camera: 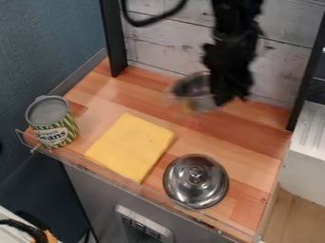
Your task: Moving the silver pan from right to left side
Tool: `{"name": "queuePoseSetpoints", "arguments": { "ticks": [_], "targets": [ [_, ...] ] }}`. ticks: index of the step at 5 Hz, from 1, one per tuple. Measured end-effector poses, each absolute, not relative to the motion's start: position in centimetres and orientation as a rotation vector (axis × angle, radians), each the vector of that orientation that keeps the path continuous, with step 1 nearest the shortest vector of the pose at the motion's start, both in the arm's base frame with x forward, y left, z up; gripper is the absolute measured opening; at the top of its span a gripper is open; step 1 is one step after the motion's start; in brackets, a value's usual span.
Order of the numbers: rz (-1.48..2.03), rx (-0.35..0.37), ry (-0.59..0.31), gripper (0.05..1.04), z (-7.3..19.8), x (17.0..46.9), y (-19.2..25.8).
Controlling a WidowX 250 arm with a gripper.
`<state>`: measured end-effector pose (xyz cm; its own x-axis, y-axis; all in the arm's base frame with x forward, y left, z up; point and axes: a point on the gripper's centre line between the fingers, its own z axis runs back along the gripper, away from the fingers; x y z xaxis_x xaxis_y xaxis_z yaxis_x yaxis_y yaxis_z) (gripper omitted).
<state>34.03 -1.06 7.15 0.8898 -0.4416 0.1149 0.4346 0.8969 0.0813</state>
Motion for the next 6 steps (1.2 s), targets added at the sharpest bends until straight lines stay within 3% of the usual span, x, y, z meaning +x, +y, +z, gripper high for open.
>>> {"name": "queuePoseSetpoints", "arguments": {
  "ticks": [2, 3, 6],
  "targets": [
    [-0.225, 0.06, -0.099, 0.067, 6.6, 32.4, 5.0],
    [-0.146, 0.066, -0.11, 0.067, 6.6, 32.9, 7.1],
    [-0.002, 0.093, -0.05, 0.067, 2.0, 35.8, 10.8]
  ]
}}
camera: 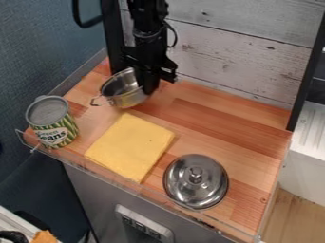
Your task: Moving the silver pan from right to left side
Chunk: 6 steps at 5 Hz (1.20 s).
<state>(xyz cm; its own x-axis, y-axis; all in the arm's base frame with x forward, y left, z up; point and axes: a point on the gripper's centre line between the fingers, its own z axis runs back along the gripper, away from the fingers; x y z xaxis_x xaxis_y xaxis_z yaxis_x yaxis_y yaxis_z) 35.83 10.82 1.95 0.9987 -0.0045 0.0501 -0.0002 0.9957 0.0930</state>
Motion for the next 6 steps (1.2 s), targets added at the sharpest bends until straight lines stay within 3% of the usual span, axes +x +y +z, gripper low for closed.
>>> {"name": "queuePoseSetpoints", "arguments": {
  "ticks": [3, 4, 6],
  "targets": [
    [0.061, 0.163, -0.038, 0.09, 0.6, 36.6, 11.6],
    [0.063, 0.139, -0.032, 0.251, 0.5, 36.5, 11.3],
    [0.043, 0.111, -0.061, 0.827, 2.5, 36.9, 10.8]
  ]
}}
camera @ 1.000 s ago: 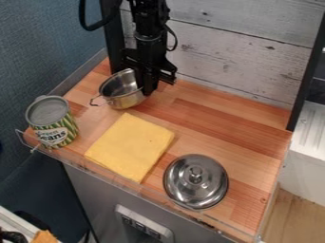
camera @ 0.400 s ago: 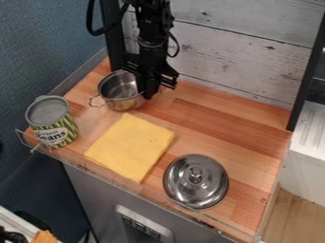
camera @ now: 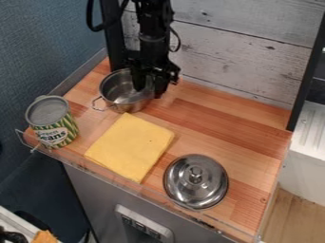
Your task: Moving the silver pan from right to left side
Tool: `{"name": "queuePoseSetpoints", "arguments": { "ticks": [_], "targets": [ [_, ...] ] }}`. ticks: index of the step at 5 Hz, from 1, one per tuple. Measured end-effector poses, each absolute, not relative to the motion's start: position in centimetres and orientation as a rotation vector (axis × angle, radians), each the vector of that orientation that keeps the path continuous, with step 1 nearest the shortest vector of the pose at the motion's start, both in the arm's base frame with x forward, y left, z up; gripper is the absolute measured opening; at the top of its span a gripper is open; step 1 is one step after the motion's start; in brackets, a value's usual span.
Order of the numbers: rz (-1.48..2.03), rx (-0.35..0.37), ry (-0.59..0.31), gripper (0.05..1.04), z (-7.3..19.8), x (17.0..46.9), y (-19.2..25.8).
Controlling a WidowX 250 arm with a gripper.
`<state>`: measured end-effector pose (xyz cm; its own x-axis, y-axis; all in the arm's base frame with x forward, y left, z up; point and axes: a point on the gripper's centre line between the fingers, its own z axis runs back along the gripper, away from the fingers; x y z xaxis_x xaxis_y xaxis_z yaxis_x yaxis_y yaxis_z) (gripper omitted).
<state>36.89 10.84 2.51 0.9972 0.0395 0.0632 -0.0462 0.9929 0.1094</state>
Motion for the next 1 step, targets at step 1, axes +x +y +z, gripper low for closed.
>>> {"name": "queuePoseSetpoints", "arguments": {
  "ticks": [1],
  "targets": [
    [0.025, 0.092, -0.044, 1.016, 2.98, 36.45, 10.84]
  ]
}}
